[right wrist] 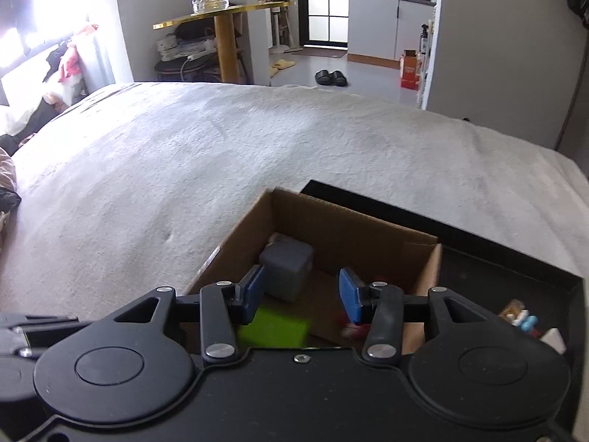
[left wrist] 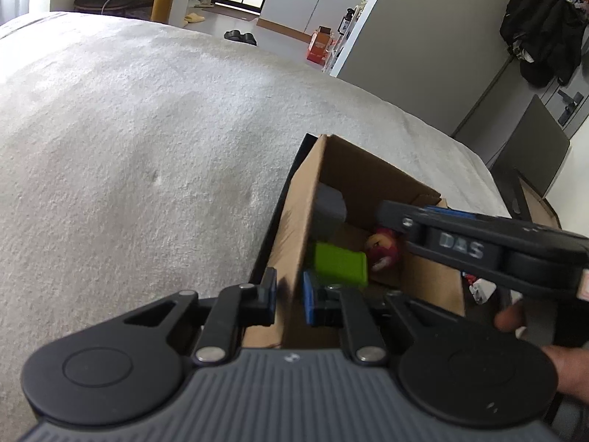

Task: Organize rigid objects
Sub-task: 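Carry the block over the box and release it with the right gripper, then move the right gripper to the white plug adapter and close on it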

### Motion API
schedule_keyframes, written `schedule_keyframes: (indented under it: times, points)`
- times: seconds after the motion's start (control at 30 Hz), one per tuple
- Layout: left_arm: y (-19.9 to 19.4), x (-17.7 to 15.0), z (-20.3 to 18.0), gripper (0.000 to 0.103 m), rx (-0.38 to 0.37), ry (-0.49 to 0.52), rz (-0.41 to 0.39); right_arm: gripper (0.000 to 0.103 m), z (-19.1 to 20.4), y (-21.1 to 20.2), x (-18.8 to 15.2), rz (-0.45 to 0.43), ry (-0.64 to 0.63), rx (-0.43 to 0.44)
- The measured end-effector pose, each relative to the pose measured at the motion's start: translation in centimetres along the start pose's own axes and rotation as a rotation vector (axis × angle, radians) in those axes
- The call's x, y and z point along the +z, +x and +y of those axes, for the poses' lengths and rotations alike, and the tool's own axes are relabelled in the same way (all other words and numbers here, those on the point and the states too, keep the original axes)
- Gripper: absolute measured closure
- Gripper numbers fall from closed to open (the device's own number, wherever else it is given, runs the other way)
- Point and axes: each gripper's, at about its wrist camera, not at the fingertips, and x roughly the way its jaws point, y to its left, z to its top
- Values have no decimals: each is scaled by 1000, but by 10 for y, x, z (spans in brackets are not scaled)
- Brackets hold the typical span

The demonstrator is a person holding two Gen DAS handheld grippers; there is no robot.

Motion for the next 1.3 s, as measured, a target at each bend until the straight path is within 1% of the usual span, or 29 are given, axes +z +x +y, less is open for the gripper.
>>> schedule_keyframes:
  times: [0.17,0.3,0.47,0.63,0.67,0.7,0.73,0.77,0.8,0.83,0.87,1.07,1.17,1.2,1.3]
  points:
    - [-2,0,0,89,4,3,-7,57,-14,-17,-5,-4,-1,-34]
    - [-4,-2,-6,90,19,29,-12,56,-27,-26,-7,3,3,-53]
    - [-4,-3,-14,91,35,53,1,50,-44,-40,-12,-6,20,-61]
    - [-5,-4,-23,90,104,80,10,50,-61,-52,-17,-13,26,-61]
    - [-6,-4,-25,87,109,81,8,50,-64,-54,-18,-15,23,-59]
    - [-8,-3,-28,86,117,87,4,50,-66,-57,-19,-17,17,-57]
    - [-9,-1,-32,82,127,104,4,50,-68,-58,-19,-19,10,-54]
    - [-10,0,-38,75,134,134,5,50,-70,-61,-20,-22,2,-50]
    - [-12,0,-43,70,143,162,1,50,-73,-62,-20,-25,-5,-49]
    - [-14,0,-48,60,161,181,-8,50,-76,-64,-21,-27,-10,-48]
    - [-16,1,-52,53,174,185,-16,50,-78,-66,-22,-29,-11,-46]
    - [-21,3,-70,40,191,210,-27,50,-101,-71,-31,-40,-8,-36]
    - [-22,3,-78,36,193,211,-23,50,-112,-71,-36,-39,-6,-31]
    - [-22,3,-81,36,195,211,-20,49,-116,-70,-39,-41,-2,-28]
    - [-19,1,-89,34,210,225,-13,41,-127,-70,-44,-53,7,-25]
